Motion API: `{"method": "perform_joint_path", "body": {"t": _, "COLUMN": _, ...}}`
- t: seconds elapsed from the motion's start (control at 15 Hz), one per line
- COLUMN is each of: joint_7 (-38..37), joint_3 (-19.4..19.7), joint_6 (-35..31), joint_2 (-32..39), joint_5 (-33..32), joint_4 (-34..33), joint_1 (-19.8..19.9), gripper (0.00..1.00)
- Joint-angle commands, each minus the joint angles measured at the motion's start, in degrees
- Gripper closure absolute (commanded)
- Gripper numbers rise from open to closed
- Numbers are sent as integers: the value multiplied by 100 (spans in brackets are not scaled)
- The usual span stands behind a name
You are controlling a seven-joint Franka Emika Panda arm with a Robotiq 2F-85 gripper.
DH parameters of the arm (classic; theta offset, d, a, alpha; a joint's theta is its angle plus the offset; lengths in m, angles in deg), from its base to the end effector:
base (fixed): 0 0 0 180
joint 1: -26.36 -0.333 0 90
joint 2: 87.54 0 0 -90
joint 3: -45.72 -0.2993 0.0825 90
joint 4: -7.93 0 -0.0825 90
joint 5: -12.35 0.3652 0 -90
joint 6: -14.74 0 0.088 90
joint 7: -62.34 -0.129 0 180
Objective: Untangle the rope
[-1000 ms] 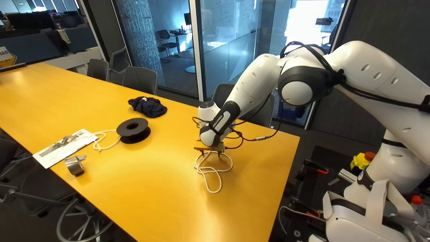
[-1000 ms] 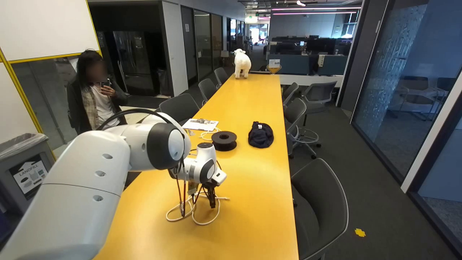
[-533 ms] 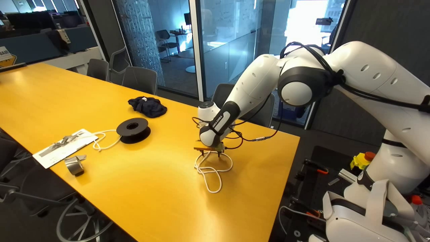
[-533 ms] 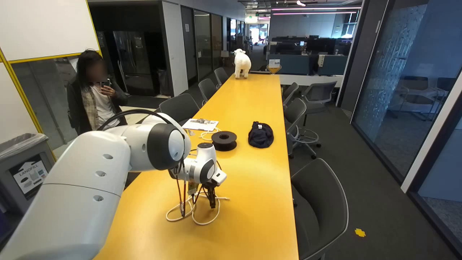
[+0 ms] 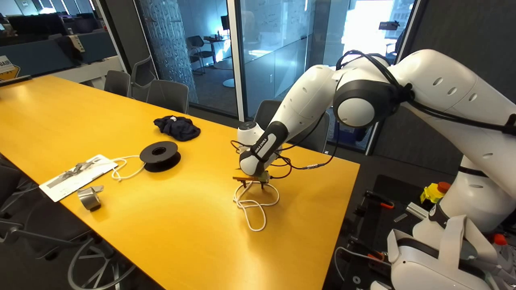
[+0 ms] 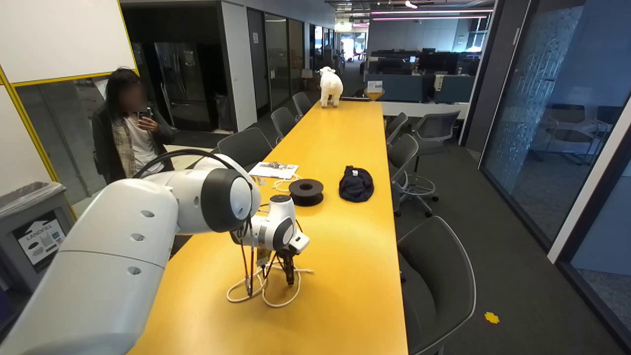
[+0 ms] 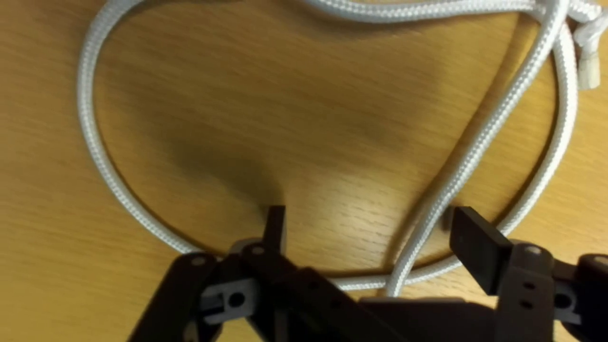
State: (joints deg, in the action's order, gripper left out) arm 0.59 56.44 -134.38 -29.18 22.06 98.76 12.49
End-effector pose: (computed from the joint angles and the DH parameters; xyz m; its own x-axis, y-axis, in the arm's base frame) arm 0.6468 0.0422 0.0284 0.4715 -0.8789 0.0724 -0.8816 -0.4719 0.0125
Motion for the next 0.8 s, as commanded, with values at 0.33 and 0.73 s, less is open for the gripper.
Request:
{"method": "perform_joint_path", "body": {"t": 0.33, "joint_7": -139, "joint_3": 62, "joint_6": 185, "joint_2": 48, "joint_5": -256, "joint_4": -230, "joint_1": -23, "gripper": 80}}
{"method": "perform_joint_path", "body": {"t": 0.73, "joint_7": -129, "joint_3": 50, "joint_6": 218, "joint_2": 40, "joint_5": -302, "joint_4": -243, "joint_1": -6, "gripper": 100}}
